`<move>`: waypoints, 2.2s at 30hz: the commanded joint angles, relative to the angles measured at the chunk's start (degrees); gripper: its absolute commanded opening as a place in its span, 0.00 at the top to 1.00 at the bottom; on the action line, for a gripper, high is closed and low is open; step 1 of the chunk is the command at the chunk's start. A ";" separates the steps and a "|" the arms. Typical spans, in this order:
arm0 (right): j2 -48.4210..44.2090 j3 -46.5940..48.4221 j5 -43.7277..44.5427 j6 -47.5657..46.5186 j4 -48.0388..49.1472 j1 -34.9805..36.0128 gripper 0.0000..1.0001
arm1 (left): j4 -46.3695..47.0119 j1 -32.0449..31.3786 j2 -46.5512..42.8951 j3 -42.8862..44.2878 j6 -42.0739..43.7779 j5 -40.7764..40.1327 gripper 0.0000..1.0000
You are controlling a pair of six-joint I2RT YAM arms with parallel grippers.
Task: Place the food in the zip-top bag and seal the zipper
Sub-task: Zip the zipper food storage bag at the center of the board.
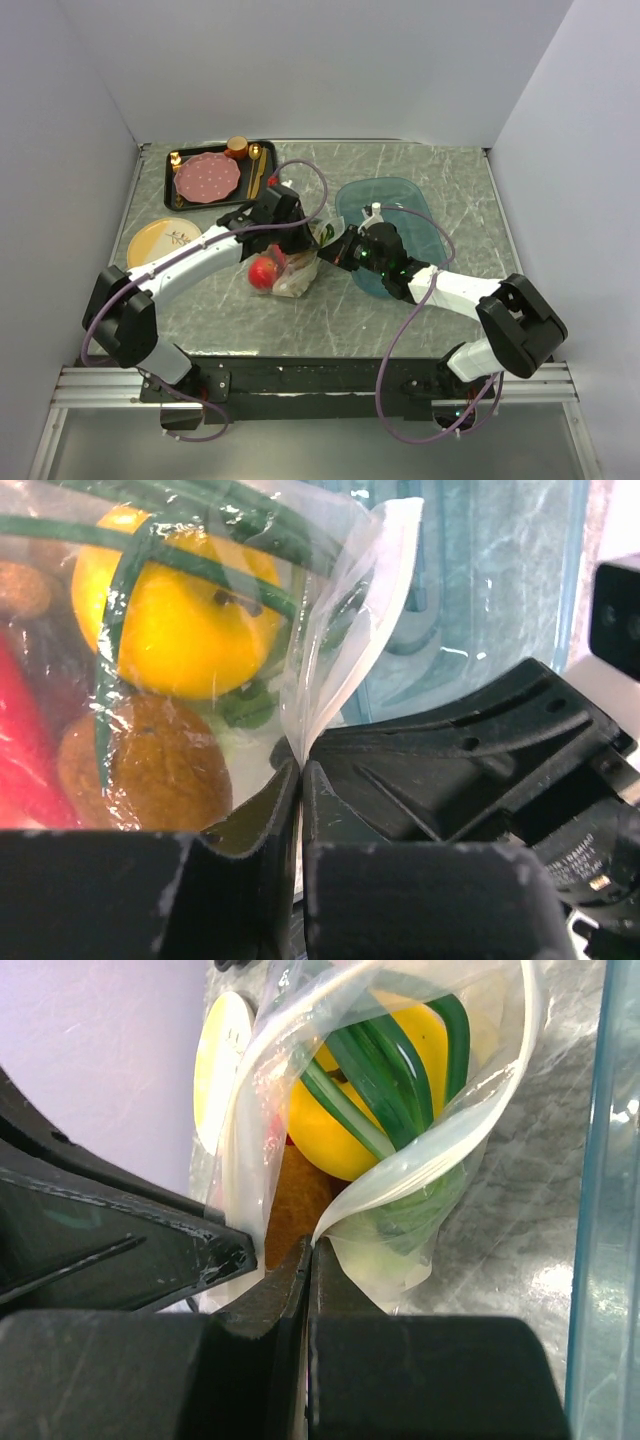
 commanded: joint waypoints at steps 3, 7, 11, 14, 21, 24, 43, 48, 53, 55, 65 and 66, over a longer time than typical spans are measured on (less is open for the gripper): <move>-0.94 2.55 2.28 -0.14 1.07 0.36 1.00 | -0.98 -0.73 -0.23 0.87 -0.24 -1.09 0.84; -0.77 2.99 3.33 -0.14 -1.82 0.27 1.00 | 1.04 -0.90 -3.04 1.22 1.60 0.14 0.67; -0.94 2.81 5.26 -0.57 -4.46 0.19 1.00 | 2.36 -0.90 -7.95 1.31 3.01 1.64 0.42; -0.50 3.95 6.50 -1.02 -8.41 0.10 1.00 | 1.13 -0.90 -11.20 0.62 2.40 -0.64 0.37; 0.02 4.22 8.08 -2.51 -11.32 -0.16 1.00 | 1.39 -0.82 -21.93 -10.53 -2.51 -3.99 0.29; 0.02 5.10 7.99 -2.86 -12.46 -0.78 1.00 | 6.46 -0.82 -28.60 -21.07 -10.92 -2.33 0.32; -3.31 6.33 7.73 -4.36 -15.01 -0.78 1.00 | 41.64 -0.38 -42.61 -53.26 -49.62 -3.47 0.24; -4.10 5.54 7.73 -3.92 -14.58 -0.78 1.00 | 50.16 -0.20 -34.26 -55.37 -58.14 -0.03 0.30; -5.16 5.10 8.08 -3.74 -14.57 -0.78 1.00 | 52.54 -0.20 -34.33 -58.45 -63.42 -2.48 0.35; -5.07 5.10 8.26 -3.92 -14.84 -0.78 1.00 | 50.36 -0.11 -36.08 -58.28 -63.87 -3.46 0.38; -4.55 4.75 7.20 -3.92 -13.96 -0.78 1.00 | 42.71 1.64 -38.91 -56.61 -62.64 -6.45 0.46; -4.63 4.75 7.03 -3.83 -13.87 -0.78 1.00 | 42.97 1.91 -37.60 -56.43 -62.64 -6.10 0.47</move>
